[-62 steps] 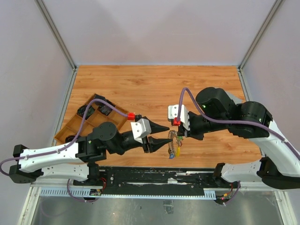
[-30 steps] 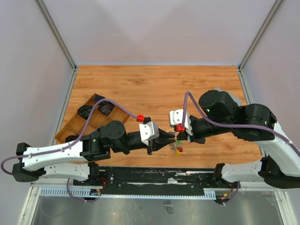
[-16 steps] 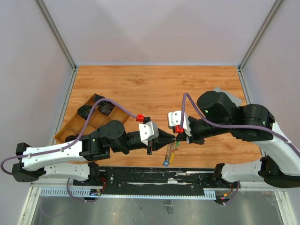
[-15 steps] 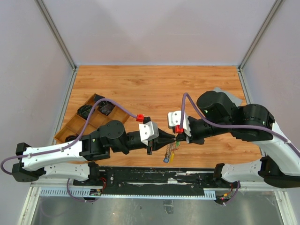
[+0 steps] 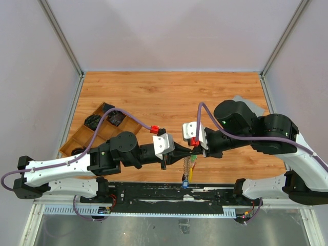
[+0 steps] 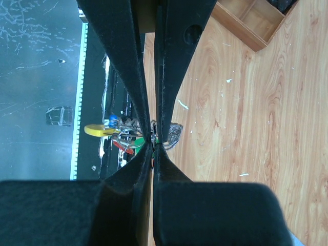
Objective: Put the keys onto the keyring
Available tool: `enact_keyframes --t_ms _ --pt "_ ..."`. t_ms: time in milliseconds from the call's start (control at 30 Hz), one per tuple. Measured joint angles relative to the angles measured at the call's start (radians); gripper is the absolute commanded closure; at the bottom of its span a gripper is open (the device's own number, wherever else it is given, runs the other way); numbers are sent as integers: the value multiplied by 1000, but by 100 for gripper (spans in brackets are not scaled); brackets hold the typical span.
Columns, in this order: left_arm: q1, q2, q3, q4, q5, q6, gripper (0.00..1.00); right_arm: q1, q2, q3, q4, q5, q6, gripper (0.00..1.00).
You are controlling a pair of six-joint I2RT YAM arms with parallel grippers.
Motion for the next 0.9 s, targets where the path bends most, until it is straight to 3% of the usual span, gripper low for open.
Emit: enact_keyframes --t_ms 133,267,333,467,700,900 --pt "0 0 0 -5 1 0 99 5 -2 -4 2 6 0 99" --pt "0 0 2 -8 1 4 100 5 -8 -13 12 8 0 99" --pt "0 2 6 -14 0 4 100 5 -13 -19 18 9 0 92" --pt "0 3 8 -14 -29 4 99 5 -26 -26 47 32 18 68" --pt "0 -11 -4 -19 -117 -4 99 5 -121 -69 198 150 87 57" --pt "10 -16 -6 -13 -209 -33 100 5 -216 -161 325 338 241 48"
